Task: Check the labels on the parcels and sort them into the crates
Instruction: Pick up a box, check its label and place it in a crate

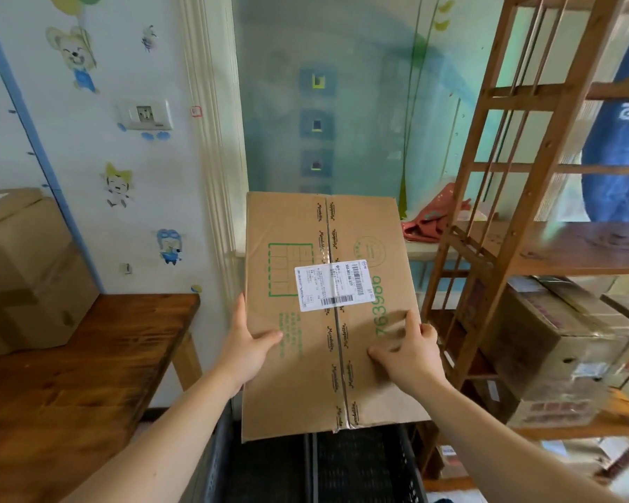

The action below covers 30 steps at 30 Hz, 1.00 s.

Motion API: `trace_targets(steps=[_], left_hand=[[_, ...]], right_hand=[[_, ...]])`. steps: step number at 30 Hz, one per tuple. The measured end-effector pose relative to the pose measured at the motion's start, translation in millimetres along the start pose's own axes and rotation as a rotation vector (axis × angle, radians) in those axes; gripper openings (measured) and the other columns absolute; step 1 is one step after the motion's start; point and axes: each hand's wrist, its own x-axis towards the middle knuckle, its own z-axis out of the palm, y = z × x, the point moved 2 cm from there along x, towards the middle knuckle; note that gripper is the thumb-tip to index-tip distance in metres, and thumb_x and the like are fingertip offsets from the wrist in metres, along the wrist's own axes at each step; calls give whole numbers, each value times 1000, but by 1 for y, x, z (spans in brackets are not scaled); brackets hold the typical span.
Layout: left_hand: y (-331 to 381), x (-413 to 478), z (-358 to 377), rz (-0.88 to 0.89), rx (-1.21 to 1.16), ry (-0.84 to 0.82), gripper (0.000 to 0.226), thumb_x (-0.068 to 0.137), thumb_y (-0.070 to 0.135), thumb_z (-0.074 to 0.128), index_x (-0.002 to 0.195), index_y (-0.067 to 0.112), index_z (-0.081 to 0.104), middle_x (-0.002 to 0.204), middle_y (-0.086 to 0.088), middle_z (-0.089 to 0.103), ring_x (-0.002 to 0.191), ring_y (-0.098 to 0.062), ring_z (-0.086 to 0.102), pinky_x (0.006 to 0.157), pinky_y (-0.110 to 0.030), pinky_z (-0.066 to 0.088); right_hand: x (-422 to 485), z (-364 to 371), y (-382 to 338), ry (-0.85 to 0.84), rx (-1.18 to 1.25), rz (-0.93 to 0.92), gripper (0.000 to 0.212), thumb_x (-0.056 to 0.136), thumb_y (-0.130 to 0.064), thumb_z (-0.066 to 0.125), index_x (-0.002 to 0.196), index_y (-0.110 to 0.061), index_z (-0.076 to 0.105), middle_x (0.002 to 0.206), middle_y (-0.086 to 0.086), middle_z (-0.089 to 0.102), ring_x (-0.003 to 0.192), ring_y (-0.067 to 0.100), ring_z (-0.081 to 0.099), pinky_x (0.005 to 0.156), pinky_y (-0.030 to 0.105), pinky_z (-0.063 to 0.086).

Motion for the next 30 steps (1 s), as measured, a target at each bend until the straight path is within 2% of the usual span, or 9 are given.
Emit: trace_targets(steps=[2, 7, 12, 17, 22, 26, 30], left_hand=[[-4, 0, 10, -16, -2, -2, 95, 93, 10, 64, 157, 30, -3, 154, 3, 35, 131, -11, 38, 114, -41, 28], [-25, 10, 28, -77, 57, -25, 93, 96, 14, 61, 156, 26, -9, 158, 1, 28, 144, -21, 30, 116, -42, 24], [-46, 27, 30, -92, 118, -32, 91, 96, 13, 60, 157, 23, -6, 155, 1, 34, 141, -19, 35, 115, -38, 27], [-70, 57, 32, -93, 202, -85, 92, 98, 22, 58, 154, 26, -15, 162, 4, 18, 146, -19, 25, 119, -40, 23], [-96, 67, 42, -122, 272, -85, 95, 97, 24, 58, 154, 24, -18, 165, 4, 2, 148, -19, 19, 117, -37, 23], [-115, 73, 67, -95, 329, -83, 91, 98, 18, 57, 156, 20, -12, 164, 3, 0, 146, -17, 21, 116, -34, 24], [-138, 83, 97, -124, 376, -73, 87, 99, 20, 55, 156, 19, -10, 163, 2, -2, 145, -17, 21, 116, -33, 26]], right_hand=[[1, -1, 7, -8, -29, 2, 91, 76, -46, 76, 146, -29, 21, 134, 6, 31, 119, 31, 47, 91, 47, 54], [5, 8, 22, -14, -69, 47, 70, 70, -46, 78, 124, -31, 36, 122, 3, 35, 112, 29, 50, 88, 49, 54], [14, 24, 26, -50, -104, 105, 81, 66, -52, 74, 133, -27, 36, 124, 4, 34, 115, 29, 47, 93, 50, 51], [30, 49, 34, -48, -171, 153, 83, 72, -50, 74, 138, -25, 31, 131, 8, 32, 121, 30, 41, 98, 50, 48], [40, 67, 48, -100, -185, 197, 90, 67, -57, 77, 138, -28, 31, 133, 8, 32, 123, 31, 41, 98, 51, 48], [55, 77, 72, -150, -222, 220, 90, 70, -55, 76, 142, -27, 29, 135, 10, 31, 127, 32, 37, 104, 51, 43], [76, 86, 101, -198, -263, 230, 97, 76, -54, 73, 150, -26, 16, 142, 13, 25, 134, 34, 30, 109, 51, 38]])
